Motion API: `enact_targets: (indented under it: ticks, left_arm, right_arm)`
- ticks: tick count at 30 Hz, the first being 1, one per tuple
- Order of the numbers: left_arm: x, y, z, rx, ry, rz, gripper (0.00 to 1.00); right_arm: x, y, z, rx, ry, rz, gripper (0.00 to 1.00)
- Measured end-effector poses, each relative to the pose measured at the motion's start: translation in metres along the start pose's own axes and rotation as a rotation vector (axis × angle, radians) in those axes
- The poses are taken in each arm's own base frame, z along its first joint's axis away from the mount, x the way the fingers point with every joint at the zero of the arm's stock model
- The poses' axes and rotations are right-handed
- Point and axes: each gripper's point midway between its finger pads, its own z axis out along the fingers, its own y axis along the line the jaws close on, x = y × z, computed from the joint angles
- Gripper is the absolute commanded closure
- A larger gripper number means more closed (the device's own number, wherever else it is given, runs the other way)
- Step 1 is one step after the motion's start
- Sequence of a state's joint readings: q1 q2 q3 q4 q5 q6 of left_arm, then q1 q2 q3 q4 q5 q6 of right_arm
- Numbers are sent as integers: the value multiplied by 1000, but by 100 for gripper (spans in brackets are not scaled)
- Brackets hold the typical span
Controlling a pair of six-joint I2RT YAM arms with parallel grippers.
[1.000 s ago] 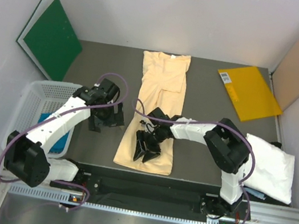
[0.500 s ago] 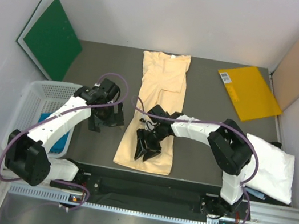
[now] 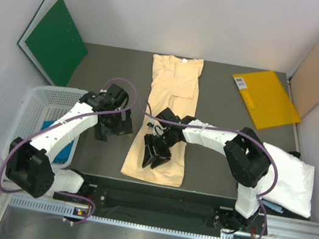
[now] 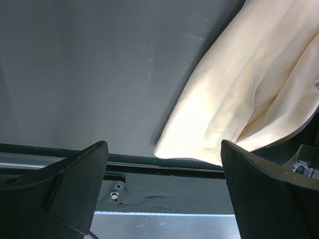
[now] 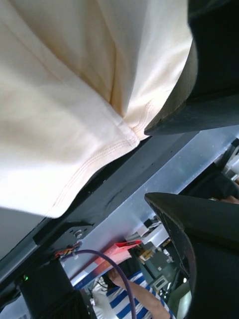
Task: Fold and stack the t-shirts
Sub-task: Fold the tshirt
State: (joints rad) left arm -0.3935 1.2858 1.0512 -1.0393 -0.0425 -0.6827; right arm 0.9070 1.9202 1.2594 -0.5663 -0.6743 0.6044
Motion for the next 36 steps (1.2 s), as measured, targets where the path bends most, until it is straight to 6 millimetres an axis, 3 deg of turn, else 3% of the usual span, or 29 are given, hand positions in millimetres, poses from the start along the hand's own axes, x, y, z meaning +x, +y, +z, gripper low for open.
enact_targets:
  ticks: [6,13,24,26,28,29,36]
  left_arm:
    - [0,0,0,-1,0,-4,1]
    - [0,0,0,-3,-2,-8,1]
    - [0,0,1,-5,0,-20,1]
    - [0,0,2,-10,5,-21,1]
    - [0,0,4,-14,11,-21,1]
    - [1,0,5,-17,14,-21,1]
    - [1,0,6,-21,19,-22,1]
  right_arm:
    - [-12,8,0,-12,-18,-37,52]
    - [-8,-11,11,36,17,-17,52]
    - [-15,-21,24,44,47,-16,56]
    - [-16,-20,24,41,50,-16,66]
    - [-17,-21,26,43,53,-21,85]
    - [-19,-22,27,46,53,-24,89]
    - [-18,-27,28,69,57,-31,97]
